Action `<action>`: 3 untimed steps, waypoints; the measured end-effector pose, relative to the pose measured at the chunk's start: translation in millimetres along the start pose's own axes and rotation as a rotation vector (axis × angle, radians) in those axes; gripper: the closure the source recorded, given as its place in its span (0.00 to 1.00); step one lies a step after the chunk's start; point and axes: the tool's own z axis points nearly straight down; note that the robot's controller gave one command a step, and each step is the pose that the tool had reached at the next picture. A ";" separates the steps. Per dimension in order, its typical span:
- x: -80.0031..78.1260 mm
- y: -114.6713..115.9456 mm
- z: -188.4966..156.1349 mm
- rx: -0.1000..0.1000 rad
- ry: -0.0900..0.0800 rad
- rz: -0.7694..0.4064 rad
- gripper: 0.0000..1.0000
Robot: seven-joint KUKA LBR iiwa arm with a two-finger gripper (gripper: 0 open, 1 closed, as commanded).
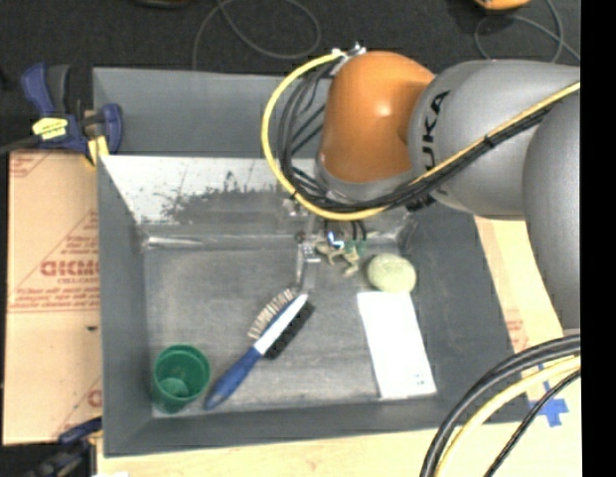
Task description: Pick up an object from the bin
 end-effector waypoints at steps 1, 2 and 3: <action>-1.2 -0.3 -5.1 -0.001 -0.008 0.001 0.00; 29.7 16.3 49.2 -0.001 -0.012 -0.003 0.00; 39.5 34.0 72.2 0.002 -0.005 -0.096 0.00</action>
Offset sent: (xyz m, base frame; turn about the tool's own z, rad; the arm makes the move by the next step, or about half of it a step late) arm -0.0527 0.0283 -0.0869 -0.0059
